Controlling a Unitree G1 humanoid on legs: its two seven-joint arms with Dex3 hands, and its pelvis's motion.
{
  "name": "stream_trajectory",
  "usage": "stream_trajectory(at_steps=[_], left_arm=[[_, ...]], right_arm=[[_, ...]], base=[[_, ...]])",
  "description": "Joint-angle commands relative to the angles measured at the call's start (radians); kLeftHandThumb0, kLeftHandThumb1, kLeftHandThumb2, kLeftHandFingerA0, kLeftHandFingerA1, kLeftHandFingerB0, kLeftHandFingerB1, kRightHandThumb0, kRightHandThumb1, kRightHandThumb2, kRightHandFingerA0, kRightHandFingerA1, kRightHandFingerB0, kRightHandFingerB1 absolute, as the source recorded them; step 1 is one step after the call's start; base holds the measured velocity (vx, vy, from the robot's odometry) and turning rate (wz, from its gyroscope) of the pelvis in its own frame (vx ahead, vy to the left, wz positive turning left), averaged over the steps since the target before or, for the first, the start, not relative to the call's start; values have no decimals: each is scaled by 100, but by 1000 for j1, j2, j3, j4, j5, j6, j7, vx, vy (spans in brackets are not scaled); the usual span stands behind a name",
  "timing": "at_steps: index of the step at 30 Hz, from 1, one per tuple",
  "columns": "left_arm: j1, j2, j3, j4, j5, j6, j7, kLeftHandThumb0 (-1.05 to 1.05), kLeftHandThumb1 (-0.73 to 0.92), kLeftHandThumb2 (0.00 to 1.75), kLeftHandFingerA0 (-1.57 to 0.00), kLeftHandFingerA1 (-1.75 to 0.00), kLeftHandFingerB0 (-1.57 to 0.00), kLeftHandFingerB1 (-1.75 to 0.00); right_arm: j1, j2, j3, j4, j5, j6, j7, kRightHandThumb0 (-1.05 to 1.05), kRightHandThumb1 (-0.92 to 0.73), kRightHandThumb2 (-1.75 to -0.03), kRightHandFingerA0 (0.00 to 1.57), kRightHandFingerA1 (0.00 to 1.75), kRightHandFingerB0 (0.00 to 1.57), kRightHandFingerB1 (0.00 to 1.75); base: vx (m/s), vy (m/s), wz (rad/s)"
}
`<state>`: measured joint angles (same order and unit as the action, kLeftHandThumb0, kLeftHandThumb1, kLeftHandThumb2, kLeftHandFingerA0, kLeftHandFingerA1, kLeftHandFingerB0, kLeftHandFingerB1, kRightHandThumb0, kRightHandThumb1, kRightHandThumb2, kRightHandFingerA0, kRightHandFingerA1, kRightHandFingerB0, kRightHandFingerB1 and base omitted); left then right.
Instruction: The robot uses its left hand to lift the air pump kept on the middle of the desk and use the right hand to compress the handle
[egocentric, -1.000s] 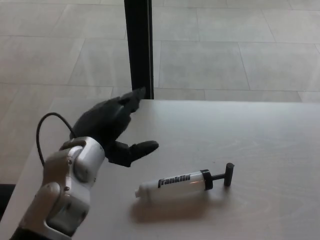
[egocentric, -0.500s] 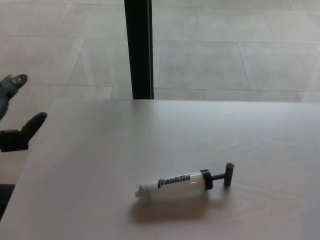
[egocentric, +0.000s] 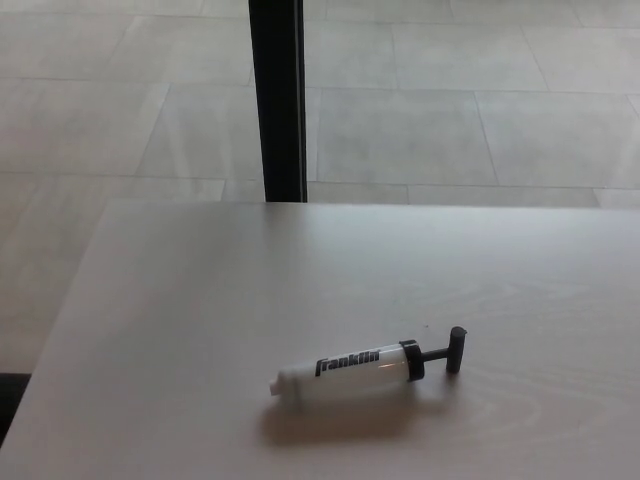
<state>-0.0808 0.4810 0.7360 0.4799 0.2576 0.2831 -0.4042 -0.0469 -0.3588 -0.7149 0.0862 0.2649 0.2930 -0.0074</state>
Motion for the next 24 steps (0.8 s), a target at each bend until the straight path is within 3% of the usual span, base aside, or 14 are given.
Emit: stream_trajectory(at_steps=[1,7,8,9,10,11,12,13,14,15,19,20,21,24], left_arm=[[201,54,616,649,-612,-215,84,-96,58,103,-2,-33,-11,-17],[226,36,553,702,-530,-176,94,-87,54,98,-3,-47,-8,-37],[214,23,508,685,-489,-166,76,-41,28,96,-4,-55,0,-50],[209,22,492,684,-472,-166,70,-41,28,96,-4,-55,0,-50],[197,19,483,680,-463,-156,65,-87,72,62,-11,-48,-16,-32],[197,14,451,674,-438,-169,34,-93,69,70,-7,-47,-13,-33],[192,15,437,676,-428,-173,18,-40,36,101,-3,-53,0,-50],[191,13,426,673,-421,-179,0,-40,36,101,-2,-52,0,-50],[182,9,431,673,-435,-179,-20,-85,60,99,-12,-53,-4,-41],[175,7,441,677,-449,-178,-21,-84,75,63,-18,-49,-13,-32],[182,-19,471,682,-484,-236,-5,-80,60,98,-14,-58,-5,-45],[182,-19,476,685,-489,-243,6,-79,79,64,-16,-55,-12,-35],[179,-17,493,692,-508,-241,15,-77,79,64,-16,-56,-13,-36],[160,-5,504,717,-526,-243,36,-78,77,63,-14,-56,-12,-38]], right_arm=[[126,-92,-274,452,86,-203,-49,-78,-92,-75,33,66,25,34],[143,-88,-272,564,80,-272,-30,-77,-92,-73,35,61,28,37],[151,-98,-263,595,64,-286,-35,-78,-92,-74,37,58,28,36],[152,-103,-259,608,58,-292,-36,-78,-92,-74,37,58,28,36],[150,-105,-257,628,57,-303,-32,-76,-92,-74,38,61,27,35],[146,-105,-257,641,61,-305,-28,-77,-92,-73,39,66,26,36],[152,-102,-248,648,56,-312,-17,-75,-92,-75,38,68,25,35],[146,-96,-255,655,70,-320,-4,-76,-92,-73,37,78,24,36],[149,-89,-241,654,59,-328,-2,-81,-92,-74,37,76,24,37],[152,-90,-225,662,43,-338,0,-79,-92,-76,36,70,26,36],[168,-108,-205,709,32,-366,22,-78,-92,-75,36,64,26,36],[169,-105,-201,702,33,-364,26,-79,-92,-75,35,64,24,36],[166,-105,-190,711,22,-382,15,-79,-92,-75,37,83,25,38],[158,-99,-173,694,19,-388,15,-79,-92,-71,40,61,29,35]], base=[[0,0,0],[0,0,0],[0,0,0],[0,0,0],[0,0,0],[0,0,0],[0,0,0],[0,0,0],[0,0,0],[0,0,0],[0,0,0],[0,0,0],[0,0,0],[0,0,0]])
